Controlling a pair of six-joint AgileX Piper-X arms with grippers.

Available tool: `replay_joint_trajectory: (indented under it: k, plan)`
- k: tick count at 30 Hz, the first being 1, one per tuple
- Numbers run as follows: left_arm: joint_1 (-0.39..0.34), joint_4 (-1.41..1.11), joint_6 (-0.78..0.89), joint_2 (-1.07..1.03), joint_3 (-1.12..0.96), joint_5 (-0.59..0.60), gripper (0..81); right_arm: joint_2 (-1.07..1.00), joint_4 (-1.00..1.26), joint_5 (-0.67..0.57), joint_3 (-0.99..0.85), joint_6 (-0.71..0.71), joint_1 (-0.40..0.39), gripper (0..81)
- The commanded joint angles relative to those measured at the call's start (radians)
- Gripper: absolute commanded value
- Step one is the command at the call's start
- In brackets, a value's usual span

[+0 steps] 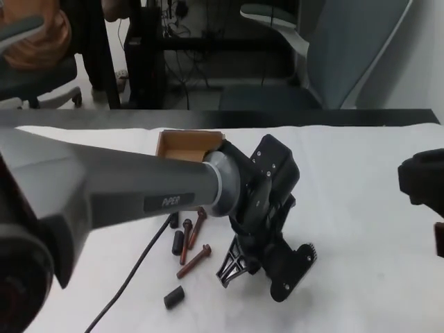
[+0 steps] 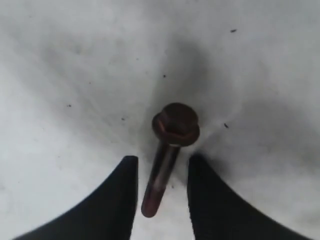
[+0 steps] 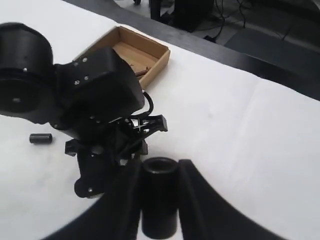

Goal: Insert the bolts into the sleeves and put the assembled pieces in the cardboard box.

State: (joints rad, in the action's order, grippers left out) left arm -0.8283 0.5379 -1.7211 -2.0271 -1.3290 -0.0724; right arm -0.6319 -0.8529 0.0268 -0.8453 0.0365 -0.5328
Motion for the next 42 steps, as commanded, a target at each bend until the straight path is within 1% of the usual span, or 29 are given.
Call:
replay_joint_trajectory:
  k: [1, 2, 3, 4, 6, 8, 10, 11, 13, 15, 17, 19, 21, 23, 26, 28, 30, 32, 33, 34, 36, 37, 39, 42]
  plan:
    - [-0.01, -0.01, -0.008, -0.06, 0.006, -0.014, 20.2, 0.019, 0.02, -0.014, -0.001, -0.008, 0.004, 0.0]
    - [-0.012, -0.01, -0.008, -0.06, 0.006, -0.014, 12.3, 0.019, 0.02, -0.014, -0.001, -0.008, 0.004, 0.0]
    - [-0.013, -0.01, -0.002, -0.06, 0.006, -0.017, 6.2, 0.018, 0.023, -0.014, -0.001, -0.008, 0.004, 0.0]
    - [-0.012, -0.013, 0.012, -0.06, 0.006, -0.035, 1.8, 0.018, 0.024, -0.014, -0.001, -0.008, 0.004, 0.0]
    - [-0.012, -0.03, 0.054, -0.06, 0.006, -0.08, 1.7, 0.018, 0.029, -0.014, -0.001, -0.008, 0.004, 0.0]
    - [-0.012, -0.064, 0.145, -0.056, 0.006, -0.129, 1.7, 0.018, 0.029, -0.014, -0.001, -0.006, 0.004, 0.0]
    - [-0.012, -0.121, 0.313, -0.037, 0.006, -0.152, 1.7, 0.018, 0.029, 0.002, -0.001, -0.008, 0.004, 0.0]
    - [-0.012, -0.14, 0.411, -0.023, 0.006, -0.134, 1.7, 0.018, 0.029, 0.018, -0.001, -0.007, 0.004, 0.0]
    - [-0.01, -0.155, 0.675, 0.039, 0.006, -0.036, 1.7, 0.018, 0.026, 0.076, 0.008, 0.023, 0.004, 0.0]
    - [0.004, -0.149, 0.909, 0.102, 0.006, 0.082, 1.7, 0.018, 0.004, 0.195, 0.015, 0.09, 0.004, 0.0]
    - [0.021, -0.148, 1.075, 0.178, 0.011, 0.153, 1.7, 0.024, -0.006, 0.271, 0.022, 0.107, 0.004, 0.0]
    - [0.045, -0.156, 1.217, 0.263, 0.03, 0.227, 1.7, 0.039, -0.009, 0.267, 0.032, 0.104, 0.004, 0.0]
    - [0.066, -0.211, 1.3, 0.353, 0.091, 0.295, 1.7, 0.071, 0.01, 0.224, 0.057, 0.097, 0.004, 0.0]
    - [0.077, -0.316, 1.367, 0.455, 0.18, 0.306, 1.7, 0.111, 0.056, 0.197, 0.097, 0.087, 0.004, 0.0]
    - [0.08, -0.538, 1.462, 0.633, 0.349, 0.305, 1.7, 0.176, 0.15, 0.148, 0.186, 0.052, 0.002, 0.4]
    - [0.072, -0.695, 1.561, 0.742, 0.474, 0.305, 1.7, 0.207, 0.254, 0.081, 0.27, 0.042, -0.001, 0.6]
    - [0.057, -0.838, 1.665, 0.82, 0.592, 0.301, 1.7, 0.211, 0.369, 0.049, 0.344, 0.022, -0.016, 0.6]
    - [0.035, -0.965, 1.76, 0.881, 0.685, 0.291, 1.7, 0.193, 0.481, 0.048, 0.408, 0.004, -0.043, 0.6]
    - [0.02, -1.034, 1.816, 0.917, 0.731, 0.248, 1.7, 0.179, 0.522, 0.046, 0.43, 0.0, -0.063, 0.6]
    - [0.002, -1.073, 1.831, 0.939, 0.773, 0.209, 1.7, 0.163, 0.551, 0.048, 0.445, -0.008, -0.085, 0.6]
    - [-0.037, -1.132, 1.821, 0.993, 0.844, 0.094, 1.7, 0.123, 0.585, 0.052, 0.456, -0.008, -0.135, 0.6]
    - [-0.051, -1.14, 1.814, 1.017, 0.865, 0.058, 1.7, 0.093, 0.609, 0.074, 0.459, -0.008, -0.162, 0.6]
    - [-0.08, -1.137, 1.792, 1.054, 0.906, 0.051, 1.7, 0.021, 0.666, 0.104, 0.458, 0.002, -0.211, 0.6]
    - [-0.113, -1.109, 1.773, 1.089, 0.939, 0.052, 1.7, -0.107, 0.826, 0.097, 0.458, 0.025, -0.29, 0.6]
